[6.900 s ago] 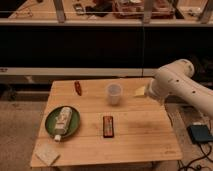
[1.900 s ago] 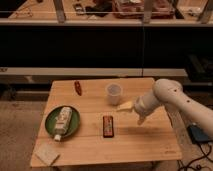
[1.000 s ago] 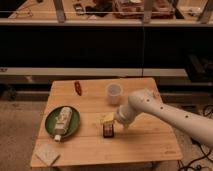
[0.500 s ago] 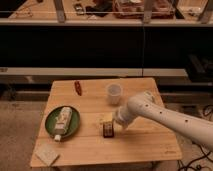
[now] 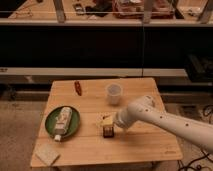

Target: Place the eraser in the ceramic cup

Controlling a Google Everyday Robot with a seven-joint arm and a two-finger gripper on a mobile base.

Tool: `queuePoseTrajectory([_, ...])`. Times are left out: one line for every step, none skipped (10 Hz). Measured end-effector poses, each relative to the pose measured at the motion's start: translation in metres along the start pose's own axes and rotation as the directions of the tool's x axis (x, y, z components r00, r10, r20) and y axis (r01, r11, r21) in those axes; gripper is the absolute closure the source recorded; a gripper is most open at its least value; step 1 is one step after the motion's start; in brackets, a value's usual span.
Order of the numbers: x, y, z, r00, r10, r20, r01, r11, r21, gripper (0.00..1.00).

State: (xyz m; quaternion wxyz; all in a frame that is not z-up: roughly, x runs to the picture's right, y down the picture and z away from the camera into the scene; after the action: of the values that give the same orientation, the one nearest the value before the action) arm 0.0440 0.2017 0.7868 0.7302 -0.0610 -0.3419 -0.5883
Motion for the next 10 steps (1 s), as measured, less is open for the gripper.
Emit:
queuePoseTrajectory([-0.001, 0.0, 0.0, 1.0, -0.003, -0.004, 0.003, 1.0, -0.003, 0.2])
queuePoseTrajectory([-0.002, -0.002, -0.001, 1.0, -0.009, -0.008, 0.009, 1.0, -0.004, 0.2])
queuePoseTrajectory([-0.002, -0.005, -0.001, 1.0, -0.018, -0.012, 0.018, 1.0, -0.006, 0.2])
queuePoseTrajectory([-0.004, -0.009, -0.002, 0.999, -0.036, -0.019, 0.036, 0.999, -0.011, 0.2])
queuePoseTrajectory([-0.005, -0.011, -0.001, 0.998, -0.051, -0.026, 0.051, 0.999, -0.017, 0.2])
queuePoseTrajectory([-0.008, -0.013, 0.001, 0.997, -0.069, -0.033, 0.068, 0.997, -0.025, 0.2])
queuePoseTrajectory([-0.011, -0.014, 0.004, 0.995, -0.092, -0.041, 0.09, 0.995, -0.034, 0.2])
queuePoseTrajectory([-0.012, -0.015, 0.007, 0.993, -0.106, -0.047, 0.105, 0.994, -0.039, 0.2])
queuePoseTrajectory([-0.014, -0.016, 0.011, 0.992, -0.119, -0.052, 0.117, 0.992, -0.041, 0.2])
queuePoseTrajectory([-0.014, -0.016, 0.014, 0.99, -0.13, -0.058, 0.128, 0.991, -0.044, 0.2])
